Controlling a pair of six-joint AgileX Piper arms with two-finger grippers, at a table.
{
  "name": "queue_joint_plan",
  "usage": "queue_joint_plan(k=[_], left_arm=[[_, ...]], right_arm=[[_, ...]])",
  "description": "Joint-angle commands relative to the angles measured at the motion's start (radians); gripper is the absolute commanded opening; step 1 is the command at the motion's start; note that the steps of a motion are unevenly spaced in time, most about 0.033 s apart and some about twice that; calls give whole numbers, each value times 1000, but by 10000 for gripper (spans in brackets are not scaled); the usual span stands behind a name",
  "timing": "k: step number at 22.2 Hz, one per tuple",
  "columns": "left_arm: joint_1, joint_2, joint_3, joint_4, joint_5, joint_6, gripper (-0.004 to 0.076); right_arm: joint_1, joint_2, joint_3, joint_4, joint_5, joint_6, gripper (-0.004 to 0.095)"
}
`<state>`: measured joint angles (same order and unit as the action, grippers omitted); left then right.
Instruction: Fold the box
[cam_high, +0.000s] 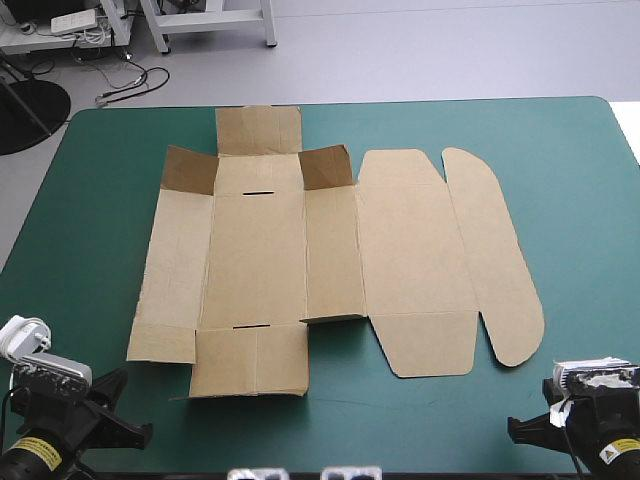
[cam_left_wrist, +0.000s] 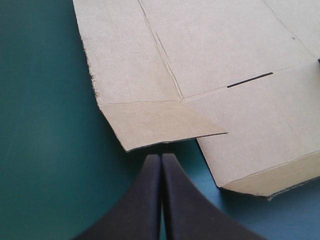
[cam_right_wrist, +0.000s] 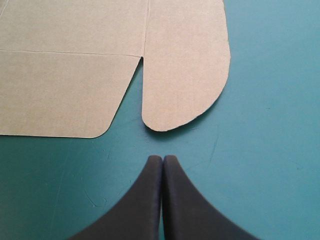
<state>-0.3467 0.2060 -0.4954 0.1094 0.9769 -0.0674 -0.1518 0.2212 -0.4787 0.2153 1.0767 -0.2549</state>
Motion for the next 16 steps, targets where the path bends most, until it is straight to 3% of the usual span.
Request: queue_joint_plan(k=[1, 7, 16], left_arm=[[-3, 14, -24, -2, -66, -9, -10], [-3, 52, -79, -2, 5, -5, -10], [-3, 406, -453, 3, 56, 60, -10]], right_arm=[[3, 12, -26, 14, -52, -10, -20], [3, 12, -26, 14, -52, -10, -20], [3, 12, -26, 14, -52, -10, -20]])
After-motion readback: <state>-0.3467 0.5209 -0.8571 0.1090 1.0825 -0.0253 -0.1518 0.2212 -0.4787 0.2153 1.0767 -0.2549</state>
